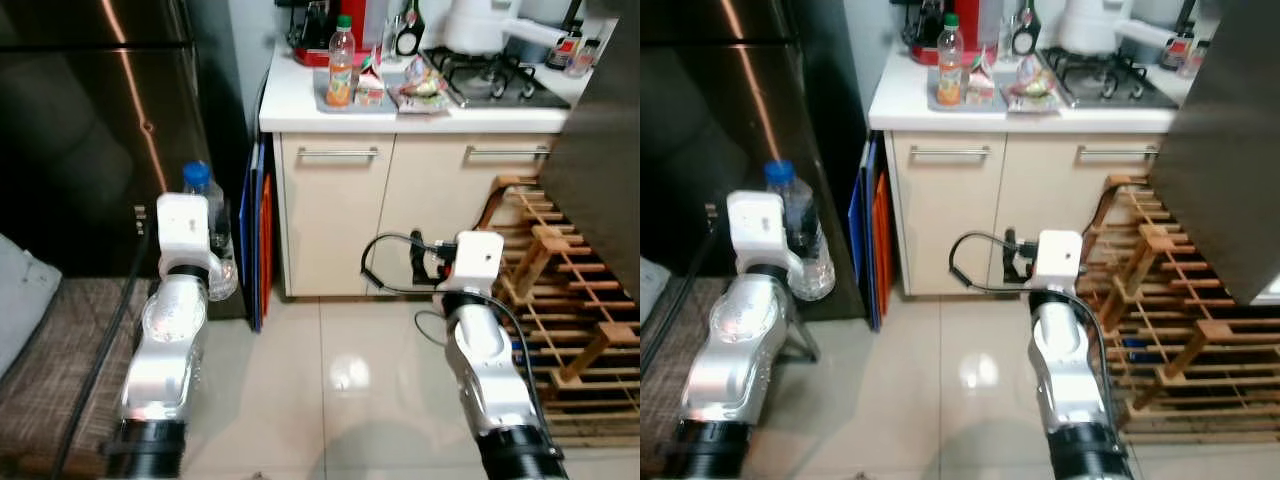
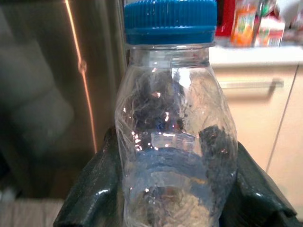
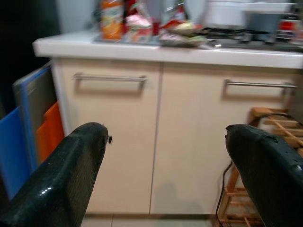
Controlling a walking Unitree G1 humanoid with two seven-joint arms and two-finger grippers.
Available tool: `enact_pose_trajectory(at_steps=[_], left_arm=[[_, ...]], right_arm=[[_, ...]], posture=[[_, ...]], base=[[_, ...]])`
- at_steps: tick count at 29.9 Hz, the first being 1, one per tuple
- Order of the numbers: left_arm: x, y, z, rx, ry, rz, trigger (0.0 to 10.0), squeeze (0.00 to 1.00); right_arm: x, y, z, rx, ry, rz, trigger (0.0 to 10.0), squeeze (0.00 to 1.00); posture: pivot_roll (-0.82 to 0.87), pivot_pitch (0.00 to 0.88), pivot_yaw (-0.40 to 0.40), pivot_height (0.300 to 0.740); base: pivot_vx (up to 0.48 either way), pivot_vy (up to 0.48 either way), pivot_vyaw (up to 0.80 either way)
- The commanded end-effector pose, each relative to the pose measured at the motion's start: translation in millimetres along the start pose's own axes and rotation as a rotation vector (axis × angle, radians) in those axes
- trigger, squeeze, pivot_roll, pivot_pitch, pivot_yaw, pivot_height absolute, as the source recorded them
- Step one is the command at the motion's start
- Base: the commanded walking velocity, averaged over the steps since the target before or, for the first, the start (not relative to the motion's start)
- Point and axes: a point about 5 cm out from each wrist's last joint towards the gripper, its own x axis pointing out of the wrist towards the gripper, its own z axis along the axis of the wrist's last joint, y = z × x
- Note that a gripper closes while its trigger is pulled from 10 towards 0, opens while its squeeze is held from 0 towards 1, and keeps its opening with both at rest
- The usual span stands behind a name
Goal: Restocking fridge
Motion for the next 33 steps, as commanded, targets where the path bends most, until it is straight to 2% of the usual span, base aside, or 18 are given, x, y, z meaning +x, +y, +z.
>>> enact_pose_trajectory(at_steps=[1, 2, 4, 6, 10, 15, 16, 18, 23, 26, 30, 33], left_arm=[[0.8, -11.2, 1.5, 0.057, -0.028, -0.068, 10.0, 0.14], [0.8, -11.2, 1.5, 0.057, -0.028, -0.068, 10.0, 0.14], [-2.7, -24.9, 3.3, 0.087, -0.038, -0.149, 10.0, 0.15], [-0.4, -26.4, 2.8, 0.058, -0.027, -0.150, 10.0, 0.16], [7.6, -18.5, 13.3, 0.007, -0.054, -0.098, 10.0, 0.18], [15.9, -21.8, 17.8, 0.000, -0.084, -0.107, 10.0, 0.19], [17.9, -22.0, 18.4, 0.008, -0.095, -0.116, 10.0, 0.19], [19.7, -20.1, 18.8, 0.034, -0.109, -0.129, 10.0, 0.19], [23.6, -18.0, 18.8, 0.037, -0.107, -0.134, 10.0, 0.18], [22.5, -24.3, 19.9, 0.075, -0.135, -0.174, 10.0, 0.16], [22.0, -26.6, 16.4, 0.043, -0.121, -0.176, 10.0, 0.16], [24.4, -26.2, 20.2, 0.021, -0.151, -0.131, 10.0, 0.18]], right_arm=[[1.4, 5.0, -8.5, 0.065, 0.080, 0.021, 10.0, 0.02], [1.4, 5.0, -8.5, 0.065, 0.080, 0.021, 10.0, 0.02], [6.4, 10.9, -7.3, 0.031, 0.102, 0.079, 10.0, 0.02], [10.4, 11.2, -6.5, 0.033, 0.089, 0.081, 10.0, 0.01], [16.1, 12.3, 0.6, 0.037, 0.046, 0.060, 10.0, 0.02], [17.9, 16.7, 6.2, 0.012, 0.022, 0.096, 10.0, 0.01], [18.3, 14.6, 3.4, 0.069, 0.053, 0.076, 10.0, 0.02], [17.8, 12.3, 0.2, 0.099, 0.075, 0.067, 10.0, 0.02], [17.9, 12.1, -6.0, 0.079, 0.087, 0.080, 10.0, 0.02], [19.1, 14.1, -5.1, 0.082, 0.083, 0.087, 10.0, 0.02], [20.8, 17.6, -1.1, 0.084, 0.062, 0.102, 10.0, 0.02], [19.0, 12.5, -2.5, 0.019, 0.044, 0.103, 10.0, 0.02]], posture=[[0.03, 0.000, -0.033, 0.740], [0.03, 0.000, -0.033, 0.740], [0.03, 0.000, -0.013, 0.740], [0.03, 0.000, -0.013, 0.740], [0.02, 0.000, -0.016, 0.740], [0.01, 0.000, -0.021, 0.740], [0.01, 0.000, -0.028, 0.740], [0.01, 0.000, -0.031, 0.740], [0.02, 0.000, -0.035, 0.740], [0.01, 0.000, -0.030, 0.740], [0.00, 0.000, -0.022, 0.740], [-0.02, 0.000, -0.018, 0.740]], base=[[0.000, -0.480, 0.00], [0.000, -0.480, 0.00], [0.000, -0.480, 0.00], [0.000, -0.480, 0.00], [0.000, -0.480, 0.00], [0.000, -0.480, 0.00], [0.000, -0.480, 0.00], [0.000, -0.476, 0.00], [0.000, -0.472, 0.00], [0.000, -0.470, 0.00], [0.000, -0.472, 0.00], [0.000, -0.472, 0.00]])
